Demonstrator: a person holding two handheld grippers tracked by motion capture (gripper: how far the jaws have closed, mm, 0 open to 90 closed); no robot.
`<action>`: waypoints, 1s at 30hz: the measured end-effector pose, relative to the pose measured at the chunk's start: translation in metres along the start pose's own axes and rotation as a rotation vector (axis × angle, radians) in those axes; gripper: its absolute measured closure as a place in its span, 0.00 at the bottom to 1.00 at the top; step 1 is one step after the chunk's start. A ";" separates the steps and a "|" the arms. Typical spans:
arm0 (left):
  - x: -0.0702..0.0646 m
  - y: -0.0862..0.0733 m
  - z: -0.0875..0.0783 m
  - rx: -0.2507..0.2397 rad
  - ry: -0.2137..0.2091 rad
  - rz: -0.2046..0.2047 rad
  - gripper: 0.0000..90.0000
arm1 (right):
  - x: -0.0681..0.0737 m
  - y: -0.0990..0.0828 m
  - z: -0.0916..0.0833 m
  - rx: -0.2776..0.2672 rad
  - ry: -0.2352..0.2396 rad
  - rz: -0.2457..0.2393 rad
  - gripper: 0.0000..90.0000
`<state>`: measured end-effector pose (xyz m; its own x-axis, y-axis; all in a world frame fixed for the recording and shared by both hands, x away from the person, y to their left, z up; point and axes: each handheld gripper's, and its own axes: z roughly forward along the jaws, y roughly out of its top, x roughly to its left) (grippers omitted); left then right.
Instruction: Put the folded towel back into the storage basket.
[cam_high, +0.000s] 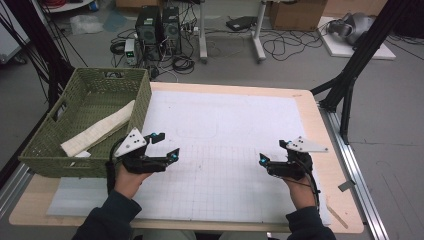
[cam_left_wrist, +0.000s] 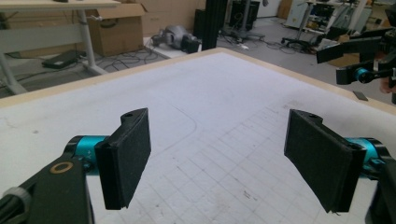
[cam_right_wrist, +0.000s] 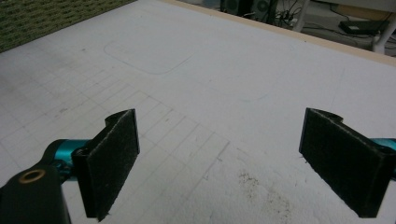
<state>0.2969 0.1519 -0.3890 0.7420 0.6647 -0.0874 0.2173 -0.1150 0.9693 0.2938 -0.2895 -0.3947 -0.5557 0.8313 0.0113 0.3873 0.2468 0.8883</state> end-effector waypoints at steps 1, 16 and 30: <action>0.000 0.000 0.001 0.003 -0.002 0.003 0.26 | 0.000 -0.002 0.000 -0.001 0.002 0.004 0.13; -0.006 -0.009 0.005 0.031 -0.010 0.005 0.27 | -0.001 -0.011 0.000 0.007 -0.022 0.018 0.13; -0.001 -0.009 0.006 0.035 -0.001 -0.002 0.27 | 0.001 -0.014 0.004 0.024 -0.008 0.023 0.13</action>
<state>0.2976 0.1479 -0.3993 0.7419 0.6644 -0.0900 0.2408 -0.1388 0.9606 0.2910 -0.2900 -0.4092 -0.5407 0.8408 0.0277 0.4177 0.2397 0.8764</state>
